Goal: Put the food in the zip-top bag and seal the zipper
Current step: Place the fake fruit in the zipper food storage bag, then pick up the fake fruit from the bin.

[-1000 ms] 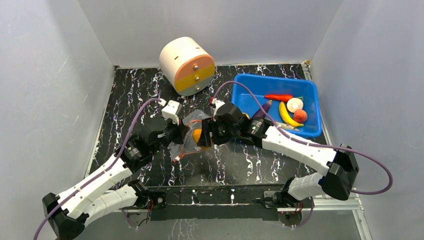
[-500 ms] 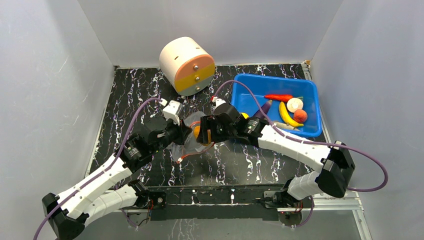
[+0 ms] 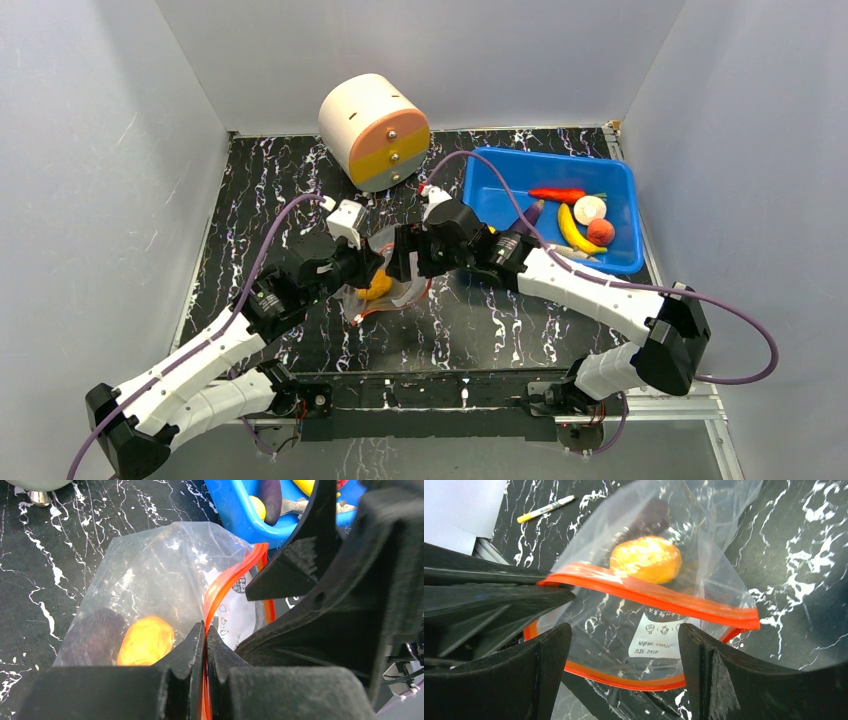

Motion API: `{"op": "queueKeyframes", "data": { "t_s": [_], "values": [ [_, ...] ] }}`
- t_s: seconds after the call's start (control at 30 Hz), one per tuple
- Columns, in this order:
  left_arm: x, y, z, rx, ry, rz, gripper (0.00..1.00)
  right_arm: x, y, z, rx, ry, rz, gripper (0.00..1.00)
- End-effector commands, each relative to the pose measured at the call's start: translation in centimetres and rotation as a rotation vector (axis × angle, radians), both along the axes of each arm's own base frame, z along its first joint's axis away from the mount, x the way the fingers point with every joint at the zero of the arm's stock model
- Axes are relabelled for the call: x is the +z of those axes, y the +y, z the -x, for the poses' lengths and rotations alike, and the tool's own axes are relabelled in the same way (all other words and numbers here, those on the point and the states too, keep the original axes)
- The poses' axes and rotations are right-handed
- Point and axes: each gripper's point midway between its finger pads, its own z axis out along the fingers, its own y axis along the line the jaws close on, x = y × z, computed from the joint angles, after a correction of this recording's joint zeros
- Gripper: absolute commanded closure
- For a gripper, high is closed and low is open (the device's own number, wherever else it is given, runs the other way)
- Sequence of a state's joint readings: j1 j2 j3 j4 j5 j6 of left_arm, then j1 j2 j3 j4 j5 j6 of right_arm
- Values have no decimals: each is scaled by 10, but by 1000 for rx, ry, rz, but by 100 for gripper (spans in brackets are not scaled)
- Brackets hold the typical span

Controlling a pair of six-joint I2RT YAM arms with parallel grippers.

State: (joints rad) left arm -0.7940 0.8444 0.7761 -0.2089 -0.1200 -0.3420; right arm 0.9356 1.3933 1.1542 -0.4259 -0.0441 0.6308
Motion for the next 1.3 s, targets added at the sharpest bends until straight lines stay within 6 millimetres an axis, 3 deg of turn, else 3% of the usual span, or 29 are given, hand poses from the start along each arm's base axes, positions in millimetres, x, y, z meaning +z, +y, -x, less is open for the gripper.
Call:
{"op": "queueKeyframes", "data": {
  "t_s": [0.0,0.23,0.4,0.73,0.83,0.97,1.27],
  "values": [
    [11,8,-6,31,-39,-23,100,65,-1,-22,-3,-195,-63,24],
    [5,14,-10,44,-45,-80,100,92,-17,-45,-39,-287,-20,25],
    [8,11,-7,8,-67,-71,100,99,-49,-80,-186,-340,-12,28],
    [13,7,7,-125,-130,-104,100,68,-154,-161,-533,-345,143,36],
    [11,8,12,-156,-131,-119,100,46,-195,-179,-682,-293,193,38],
    [6,13,19,-182,-137,-137,100,16,-226,-184,-794,-221,217,39],
    [-6,26,18,-150,-143,-196,100,-18,-311,-201,-1050,-187,237,48]
  ]
}}
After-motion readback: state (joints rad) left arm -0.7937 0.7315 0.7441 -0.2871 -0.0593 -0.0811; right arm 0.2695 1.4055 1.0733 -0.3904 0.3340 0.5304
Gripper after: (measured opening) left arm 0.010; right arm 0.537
